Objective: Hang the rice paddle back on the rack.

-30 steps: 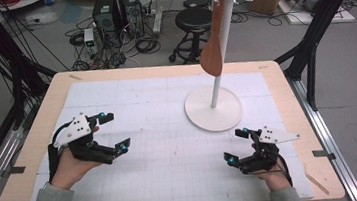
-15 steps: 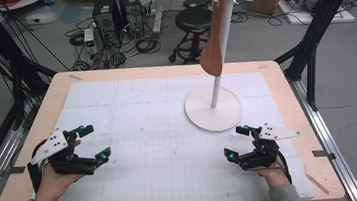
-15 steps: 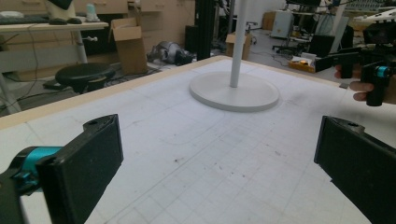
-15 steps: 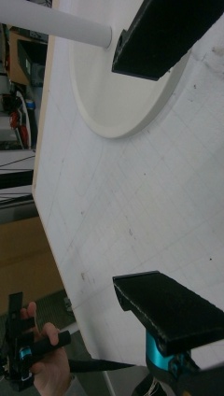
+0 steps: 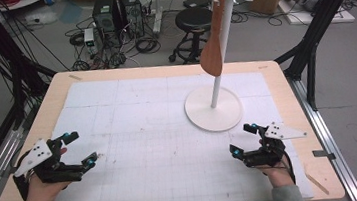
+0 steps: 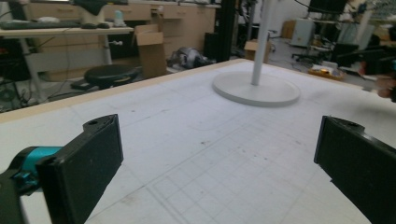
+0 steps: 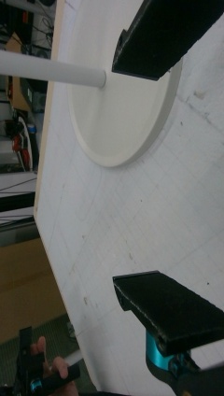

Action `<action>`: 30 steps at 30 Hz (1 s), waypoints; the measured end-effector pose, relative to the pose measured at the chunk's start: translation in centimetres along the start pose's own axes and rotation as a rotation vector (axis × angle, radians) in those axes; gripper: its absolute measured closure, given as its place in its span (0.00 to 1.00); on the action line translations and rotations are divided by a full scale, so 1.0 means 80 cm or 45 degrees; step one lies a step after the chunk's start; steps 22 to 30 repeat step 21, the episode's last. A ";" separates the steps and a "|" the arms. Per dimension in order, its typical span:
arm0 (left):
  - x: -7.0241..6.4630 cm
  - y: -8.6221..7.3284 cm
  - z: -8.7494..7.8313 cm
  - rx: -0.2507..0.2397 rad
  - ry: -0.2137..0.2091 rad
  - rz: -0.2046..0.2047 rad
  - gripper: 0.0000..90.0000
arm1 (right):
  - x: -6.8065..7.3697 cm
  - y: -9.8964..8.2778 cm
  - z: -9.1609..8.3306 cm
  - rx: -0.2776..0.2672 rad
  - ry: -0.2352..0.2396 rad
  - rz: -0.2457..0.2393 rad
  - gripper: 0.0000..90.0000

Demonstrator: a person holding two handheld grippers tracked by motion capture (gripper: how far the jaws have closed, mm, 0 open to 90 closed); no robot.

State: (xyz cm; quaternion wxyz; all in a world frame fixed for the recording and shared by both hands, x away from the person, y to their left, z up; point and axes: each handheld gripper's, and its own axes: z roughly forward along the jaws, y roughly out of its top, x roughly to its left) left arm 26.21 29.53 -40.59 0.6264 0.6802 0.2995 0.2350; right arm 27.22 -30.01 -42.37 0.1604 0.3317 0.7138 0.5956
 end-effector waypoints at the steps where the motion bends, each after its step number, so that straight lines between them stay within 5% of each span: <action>1: 0.003 -0.001 -0.004 0.001 0.010 -0.008 0.02 | 0.000 0.000 -0.002 -0.004 -0.007 0.005 0.00; 9: 0.012 -0.016 -0.012 0.035 0.029 -0.089 0.02 | -0.005 0.002 -0.021 -0.069 -0.079 0.001 0.00; 17: -0.004 -0.019 -0.009 0.070 0.011 -0.033 0.02 | -0.005 0.001 -0.037 -0.084 -0.124 -0.034 0.00; 30: -0.004 -0.017 -0.008 0.054 0.010 -0.036 0.02 | -0.003 0.001 -0.039 -0.093 -0.109 -0.040 0.00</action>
